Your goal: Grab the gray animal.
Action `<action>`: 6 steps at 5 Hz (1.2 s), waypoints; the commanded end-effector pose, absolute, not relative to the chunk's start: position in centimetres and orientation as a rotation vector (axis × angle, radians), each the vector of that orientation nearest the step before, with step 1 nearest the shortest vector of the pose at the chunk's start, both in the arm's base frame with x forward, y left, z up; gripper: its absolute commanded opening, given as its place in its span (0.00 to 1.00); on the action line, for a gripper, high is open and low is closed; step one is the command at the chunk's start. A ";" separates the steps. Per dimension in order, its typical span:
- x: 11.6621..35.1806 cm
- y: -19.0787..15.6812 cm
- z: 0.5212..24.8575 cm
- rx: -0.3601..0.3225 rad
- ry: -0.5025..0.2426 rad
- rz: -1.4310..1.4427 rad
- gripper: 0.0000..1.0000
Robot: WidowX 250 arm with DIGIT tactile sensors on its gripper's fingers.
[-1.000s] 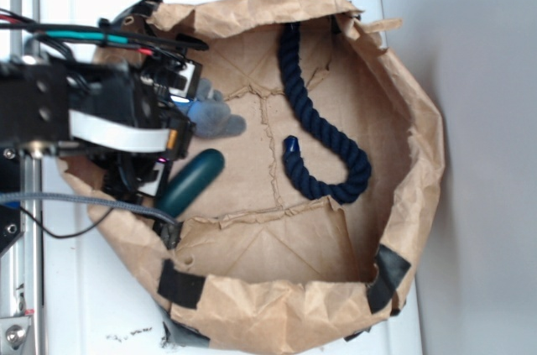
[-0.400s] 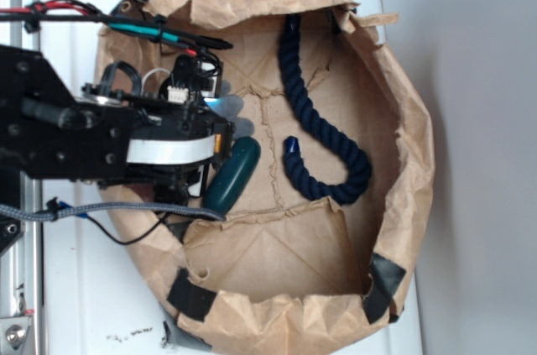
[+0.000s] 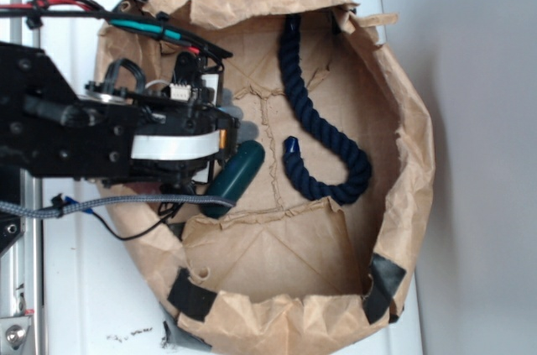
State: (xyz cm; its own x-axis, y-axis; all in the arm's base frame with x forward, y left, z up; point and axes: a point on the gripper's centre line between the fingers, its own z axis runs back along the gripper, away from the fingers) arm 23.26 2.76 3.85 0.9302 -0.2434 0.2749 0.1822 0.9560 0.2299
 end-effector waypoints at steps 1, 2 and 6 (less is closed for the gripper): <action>25.1 1.1 4.9 0.187 -0.359 -0.235 0.00; 25.6 0.9 4.9 0.189 -0.364 -0.221 0.00; 26.0 2.4 12.4 0.016 -0.247 -0.196 0.00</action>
State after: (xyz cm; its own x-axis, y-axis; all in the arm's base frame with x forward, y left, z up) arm 24.81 1.67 10.47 0.9619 -0.2077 0.1780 0.2076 0.9780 0.0195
